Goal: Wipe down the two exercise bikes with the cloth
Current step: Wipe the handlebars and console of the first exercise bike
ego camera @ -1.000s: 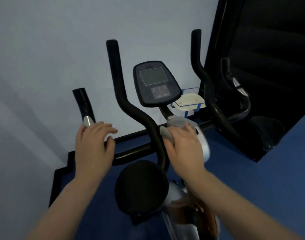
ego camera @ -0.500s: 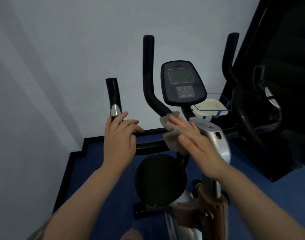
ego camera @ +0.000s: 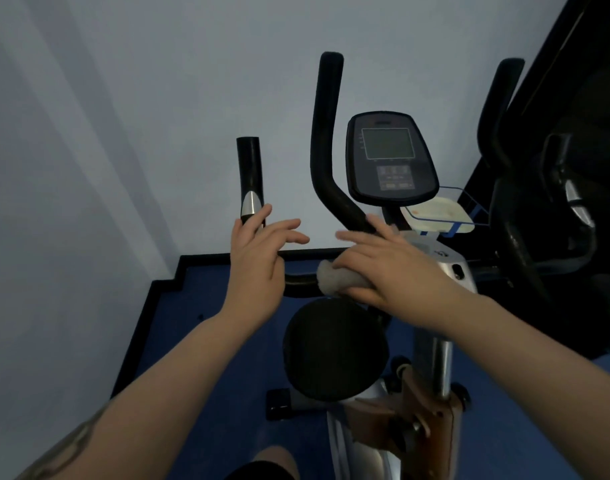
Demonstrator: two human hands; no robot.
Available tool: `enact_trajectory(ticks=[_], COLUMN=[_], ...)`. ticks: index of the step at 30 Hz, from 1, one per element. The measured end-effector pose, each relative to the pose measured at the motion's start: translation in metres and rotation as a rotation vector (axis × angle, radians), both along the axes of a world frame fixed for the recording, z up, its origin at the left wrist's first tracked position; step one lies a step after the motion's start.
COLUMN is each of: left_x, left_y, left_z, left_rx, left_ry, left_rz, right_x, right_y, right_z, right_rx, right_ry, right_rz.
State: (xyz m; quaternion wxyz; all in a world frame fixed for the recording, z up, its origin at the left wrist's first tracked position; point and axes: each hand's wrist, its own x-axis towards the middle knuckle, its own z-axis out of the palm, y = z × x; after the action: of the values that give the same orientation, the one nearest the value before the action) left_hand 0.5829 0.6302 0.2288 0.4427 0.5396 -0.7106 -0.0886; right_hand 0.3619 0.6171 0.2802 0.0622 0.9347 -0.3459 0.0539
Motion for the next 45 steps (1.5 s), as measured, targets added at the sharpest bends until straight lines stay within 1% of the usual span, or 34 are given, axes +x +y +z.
enact_trajectory(ticks=[2,4,6,8,10,11,14,15,17,19,21,24,26,28,30,33,34,35,38,40,42,44,45], left_x=[0.002,0.005,0.009,0.012,0.011,0.011,0.016,0.022,0.038,0.055,0.066,0.073,0.081,0.094,0.105,0.110,0.111,0.113,0.122,0.126,0.125,0.123,0.123], left_y=[0.001,0.001,0.002,0.001,0.001,0.001,0.002,0.001,0.003,0.002,-0.001,-0.011,-0.019,-0.028,-0.039,-0.050,-0.053,-0.055,-0.061,-0.065,-0.068,-0.072,-0.074], left_z=[0.001,0.001,0.002,0.003,0.004,0.005,0.007,0.007,0.008,0.007,0.007,0.007,0.007,0.007,0.009,0.011,0.010,0.010,0.009,0.010,0.012,0.016,0.018], left_rx=[0.008,0.025,0.036,0.042,0.044,0.046,0.069,0.086,0.120,0.116,0.081,0.041,0.014,-0.005,-0.013,-0.010,0.001,0.007,0.001,0.002,-0.005,-0.034,-0.051], left_ry=[-0.002,0.002,-0.005,-0.015,-0.023,-0.028,-0.005,-0.004,-0.010,-0.026,-0.090,-0.196,-0.270,-0.337,-0.341,-0.347,-0.341,-0.337,-0.343,-0.295,-0.230,-0.179,-0.152], left_rz=[-0.020,-0.049,-0.088,-0.109,-0.106,-0.110,-0.184,-0.215,-0.269,-0.294,-0.266,-0.271,-0.332,-0.380,-0.405,-0.479,-0.500,-0.517,-0.570,-0.599,-0.626,-0.634,-0.627], right_x=[0.020,0.027,0.018,0.011,0.025,0.038,0.069,0.069,0.055,0.048,0.067,0.101,0.093,0.079,0.089,0.134,0.144,0.149,0.158,0.176,0.196,0.207,0.210], right_y=[-0.007,-0.010,-0.013,-0.014,-0.018,-0.020,-0.021,-0.022,-0.022,-0.022,-0.018,-0.011,-0.007,0.001,0.008,0.008,0.011,0.018,0.055,0.057,0.026,-0.006,-0.014], right_z=[0.000,0.002,0.006,0.009,0.009,0.009,0.008,0.010,0.013,0.010,0.008,0.004,0.005,0.006,0.008,0.005,0.005,0.004,-0.006,-0.007,-0.002,0.003,0.002], right_rx=[-0.047,-0.053,0.001,0.010,0.021,0.077,0.413,0.473,0.505,0.458,0.439,0.514,0.582,0.619,0.611,0.556,0.508,0.416,0.259,0.230,0.300,0.328,0.262], right_ry=[0.091,0.130,0.165,0.191,0.203,0.204,0.068,0.052,0.083,0.119,0.131,0.029,-0.042,-0.052,-0.035,-0.138,-0.145,-0.145,-0.086,-0.188,-0.388,-0.599,-0.675], right_rz=[0.007,0.047,0.083,0.101,0.084,0.063,-0.022,-0.039,-0.064,-0.099,-0.122,-0.166,-0.261,-0.355,-0.424,-0.539,-0.594,-0.641,-0.802,-0.907,-0.996,-1.053,-1.058])
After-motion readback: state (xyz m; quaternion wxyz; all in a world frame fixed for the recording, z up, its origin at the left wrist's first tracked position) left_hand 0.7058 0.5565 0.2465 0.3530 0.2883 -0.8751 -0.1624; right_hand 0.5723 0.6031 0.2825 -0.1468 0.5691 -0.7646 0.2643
